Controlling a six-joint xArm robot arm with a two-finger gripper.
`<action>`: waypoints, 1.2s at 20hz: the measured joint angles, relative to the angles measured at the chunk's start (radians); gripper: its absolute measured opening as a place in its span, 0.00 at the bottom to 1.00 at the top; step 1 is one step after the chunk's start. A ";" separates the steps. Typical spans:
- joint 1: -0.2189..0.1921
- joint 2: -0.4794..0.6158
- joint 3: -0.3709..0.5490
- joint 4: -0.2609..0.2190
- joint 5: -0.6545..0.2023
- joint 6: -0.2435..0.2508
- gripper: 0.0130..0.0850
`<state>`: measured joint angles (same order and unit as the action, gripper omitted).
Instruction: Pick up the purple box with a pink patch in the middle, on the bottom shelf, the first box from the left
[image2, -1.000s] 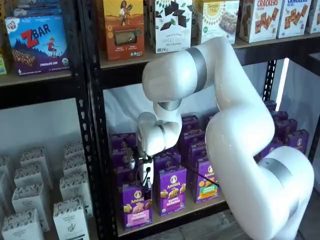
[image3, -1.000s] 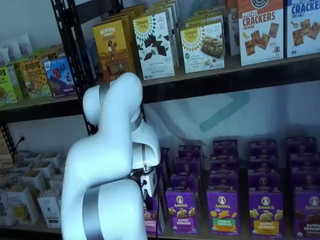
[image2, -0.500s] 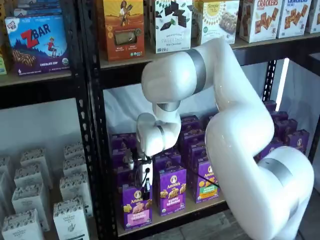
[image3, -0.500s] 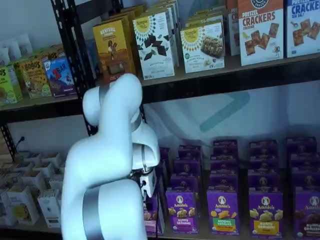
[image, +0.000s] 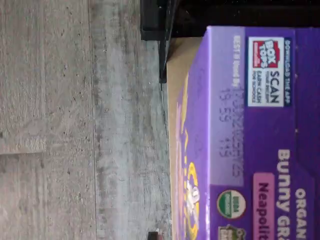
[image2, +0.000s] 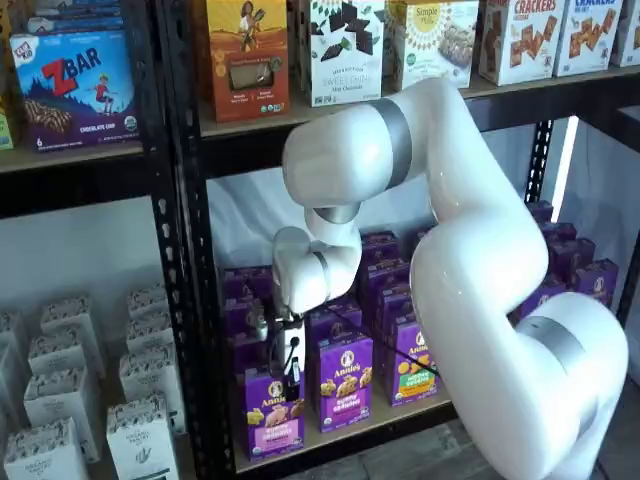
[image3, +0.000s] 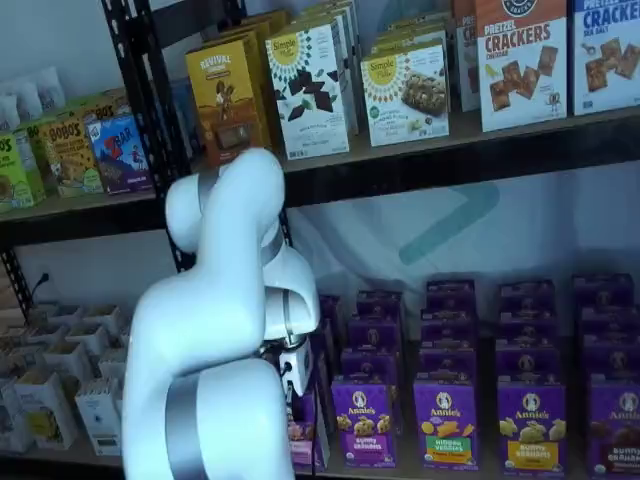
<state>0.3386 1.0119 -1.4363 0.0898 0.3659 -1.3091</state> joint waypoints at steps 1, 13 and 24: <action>0.000 0.000 0.002 0.004 -0.004 -0.003 0.67; -0.002 -0.006 0.010 -0.018 -0.006 0.014 0.44; 0.001 -0.013 0.020 -0.033 -0.006 0.032 0.28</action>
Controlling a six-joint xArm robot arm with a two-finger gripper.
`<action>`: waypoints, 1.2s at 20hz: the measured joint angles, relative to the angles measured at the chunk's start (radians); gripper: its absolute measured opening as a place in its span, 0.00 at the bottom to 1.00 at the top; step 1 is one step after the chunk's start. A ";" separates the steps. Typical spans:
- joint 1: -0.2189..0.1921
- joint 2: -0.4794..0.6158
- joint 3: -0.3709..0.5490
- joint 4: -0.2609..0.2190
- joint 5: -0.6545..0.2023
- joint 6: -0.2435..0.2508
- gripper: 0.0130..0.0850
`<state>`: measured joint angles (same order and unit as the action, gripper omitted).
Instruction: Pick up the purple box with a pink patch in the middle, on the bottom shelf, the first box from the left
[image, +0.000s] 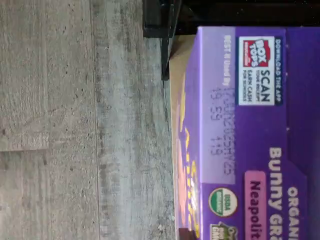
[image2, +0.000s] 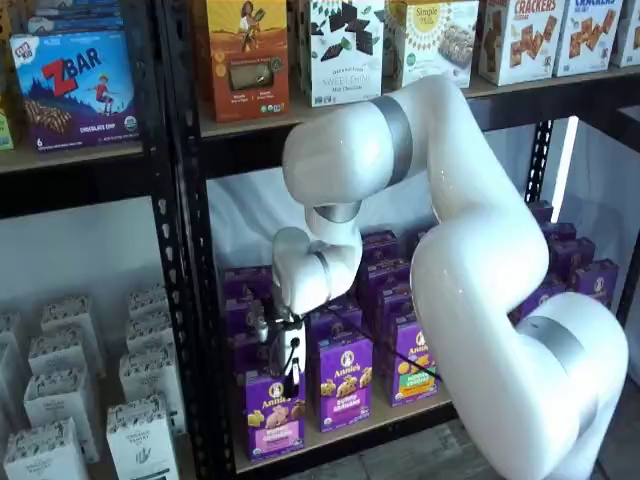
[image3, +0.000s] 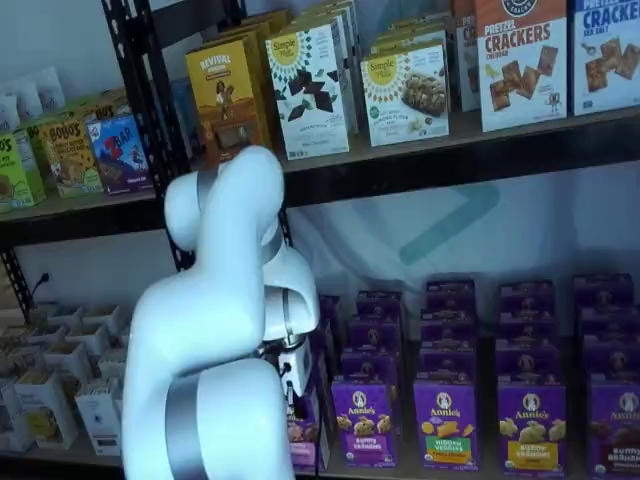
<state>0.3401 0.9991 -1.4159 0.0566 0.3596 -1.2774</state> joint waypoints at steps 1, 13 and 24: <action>0.001 -0.003 0.004 -0.006 -0.002 0.006 0.28; 0.007 -0.117 0.159 -0.154 -0.030 0.149 0.28; 0.009 -0.324 0.381 -0.251 -0.049 0.242 0.28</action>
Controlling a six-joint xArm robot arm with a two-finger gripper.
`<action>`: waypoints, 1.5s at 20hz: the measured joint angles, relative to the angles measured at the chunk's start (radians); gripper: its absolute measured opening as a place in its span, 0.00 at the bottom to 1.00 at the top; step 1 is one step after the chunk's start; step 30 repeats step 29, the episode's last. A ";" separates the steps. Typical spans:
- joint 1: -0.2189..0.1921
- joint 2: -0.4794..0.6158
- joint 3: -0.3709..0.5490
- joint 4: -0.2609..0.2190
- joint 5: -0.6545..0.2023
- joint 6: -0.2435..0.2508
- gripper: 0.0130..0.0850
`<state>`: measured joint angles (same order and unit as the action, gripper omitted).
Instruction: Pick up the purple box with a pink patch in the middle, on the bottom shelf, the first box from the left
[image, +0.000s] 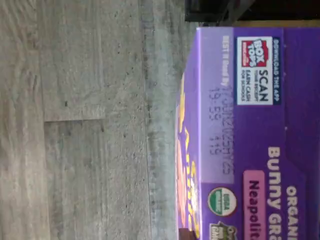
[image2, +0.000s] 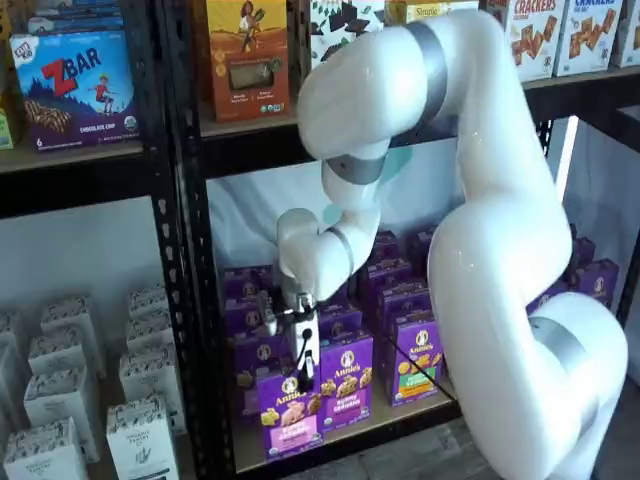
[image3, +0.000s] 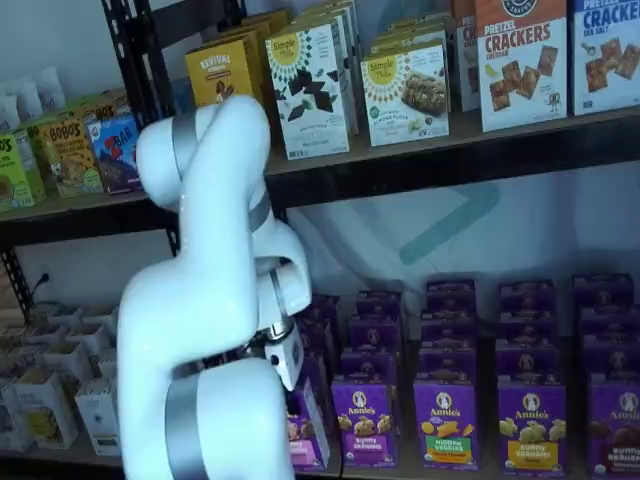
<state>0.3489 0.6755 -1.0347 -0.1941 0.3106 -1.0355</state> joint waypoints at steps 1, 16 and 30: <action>-0.002 -0.022 0.023 -0.017 -0.004 0.014 0.28; 0.004 -0.267 0.243 -0.089 0.043 0.084 0.28; 0.026 -0.389 0.328 -0.021 0.124 0.040 0.28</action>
